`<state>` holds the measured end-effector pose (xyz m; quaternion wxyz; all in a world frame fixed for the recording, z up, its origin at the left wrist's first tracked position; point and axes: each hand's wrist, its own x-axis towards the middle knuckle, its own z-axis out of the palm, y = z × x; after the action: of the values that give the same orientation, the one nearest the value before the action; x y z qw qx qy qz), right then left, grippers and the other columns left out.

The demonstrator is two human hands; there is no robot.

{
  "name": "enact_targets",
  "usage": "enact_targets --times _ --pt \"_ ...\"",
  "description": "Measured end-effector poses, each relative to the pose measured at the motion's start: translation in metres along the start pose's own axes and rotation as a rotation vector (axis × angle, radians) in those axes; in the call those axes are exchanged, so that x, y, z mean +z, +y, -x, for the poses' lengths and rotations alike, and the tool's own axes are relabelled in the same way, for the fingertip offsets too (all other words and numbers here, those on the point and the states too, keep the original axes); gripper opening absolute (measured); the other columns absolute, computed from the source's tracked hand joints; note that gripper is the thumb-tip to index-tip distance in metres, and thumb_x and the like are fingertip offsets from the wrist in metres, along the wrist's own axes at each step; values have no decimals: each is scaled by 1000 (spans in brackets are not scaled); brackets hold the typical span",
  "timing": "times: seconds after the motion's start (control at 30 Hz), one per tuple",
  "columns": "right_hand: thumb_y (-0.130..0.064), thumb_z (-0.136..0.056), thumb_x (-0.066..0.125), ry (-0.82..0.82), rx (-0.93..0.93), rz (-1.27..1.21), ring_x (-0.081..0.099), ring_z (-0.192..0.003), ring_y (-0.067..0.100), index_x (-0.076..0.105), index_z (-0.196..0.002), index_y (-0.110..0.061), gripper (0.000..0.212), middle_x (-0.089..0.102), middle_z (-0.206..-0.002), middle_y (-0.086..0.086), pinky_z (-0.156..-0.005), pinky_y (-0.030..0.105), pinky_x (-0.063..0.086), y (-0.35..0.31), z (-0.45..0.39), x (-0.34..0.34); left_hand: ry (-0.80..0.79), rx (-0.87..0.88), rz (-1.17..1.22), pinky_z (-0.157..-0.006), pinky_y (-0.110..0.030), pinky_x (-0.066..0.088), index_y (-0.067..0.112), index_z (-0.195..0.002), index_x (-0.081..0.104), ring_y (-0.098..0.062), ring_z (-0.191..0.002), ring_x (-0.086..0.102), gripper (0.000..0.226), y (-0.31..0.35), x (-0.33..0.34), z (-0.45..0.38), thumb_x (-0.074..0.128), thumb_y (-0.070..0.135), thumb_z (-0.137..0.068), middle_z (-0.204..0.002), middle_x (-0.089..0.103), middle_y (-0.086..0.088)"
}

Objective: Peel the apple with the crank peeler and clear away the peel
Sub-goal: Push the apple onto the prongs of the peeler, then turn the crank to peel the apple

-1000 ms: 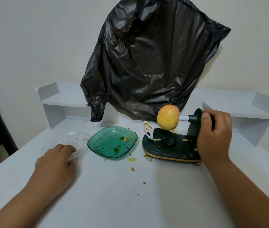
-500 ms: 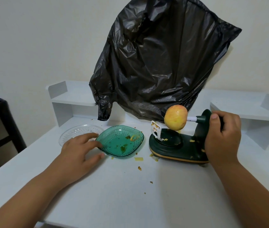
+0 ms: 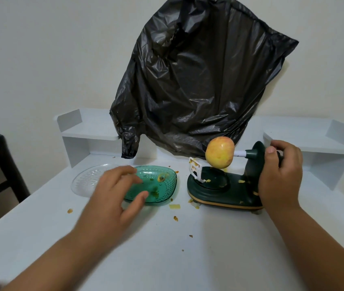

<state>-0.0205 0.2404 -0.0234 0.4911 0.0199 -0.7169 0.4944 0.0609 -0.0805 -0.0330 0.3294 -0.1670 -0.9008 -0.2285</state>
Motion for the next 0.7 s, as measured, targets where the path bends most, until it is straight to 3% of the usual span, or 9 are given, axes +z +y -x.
enact_targets --times 0.07,0.17,0.27,0.33,0.4,0.5,0.6,0.7 --pt "-38 -92 39 19 23 -21 46 -93 -2 56 -113 -13 37 54 -110 0 -76 -2 30 -1 0 1 -23 34 165 -93 -19 37 15 -100 62 -12 -109 51 27 35 13 -1 55 37 -85 -111 55 4" --pt "-45 -93 33 96 122 -70 50 -89 -10 57 -109 -21 38 58 -103 -7 -73 1 33 1 -5 0 -102 261 249 -89 -24 44 13 -104 63 -15 -105 54 25 84 38 1 60 30 -87 -113 56 -2" --pt "-47 -90 29 186 259 -89 55 -88 2 60 -96 -29 36 62 -95 -14 -79 23 42 7 -13 -5 -198 418 202 -84 -24 50 19 -111 63 -12 -106 56 28 113 63 1 59 33 -87 -120 57 0" --pt "-44 -82 29 190 406 -95 59 -85 11 61 -78 -25 37 62 -81 -11 -75 39 47 12 -17 -7 -228 424 93 -96 -24 44 15 -119 61 -15 -116 53 40 125 77 -7 58 34 -85 -127 56 -3" --pt "-42 -77 28 124 605 -67 58 -84 31 55 -68 -21 36 60 -75 3 -79 53 48 16 -19 -4 -233 471 -24 -104 -26 36 8 -120 61 -21 -118 52 44 132 91 -21 58 31 -83 -125 59 -8" --pt "-41 -87 33 -17 849 -143 62 -81 34 59 -75 -18 37 66 -83 14 -79 49 54 19 -18 1 -224 510 -137 -102 -33 39 6 -116 62 -27 -115 54 42 136 109 -38 58 29 -81 -118 62 -12" --pt "-30 -93 42 -123 910 -151 64 -74 35 63 -78 -14 30 68 -81 16 -72 46 58 18 -22 2 -223 480 -196 -98 -34 45 7 -116 64 -28 -111 58 47 130 122 -44 62 34 -77 -114 66 -11" --pt "-29 -92 45 -289 898 -154 64 -77 33 64 -82 -12 27 69 -85 16 -75 48 56 16 -24 0 -225 444 -226 -94 -36 48 9 -125 60 -27 -110 57 55 123 129 -48 57 42 -81 -116 65 -7"
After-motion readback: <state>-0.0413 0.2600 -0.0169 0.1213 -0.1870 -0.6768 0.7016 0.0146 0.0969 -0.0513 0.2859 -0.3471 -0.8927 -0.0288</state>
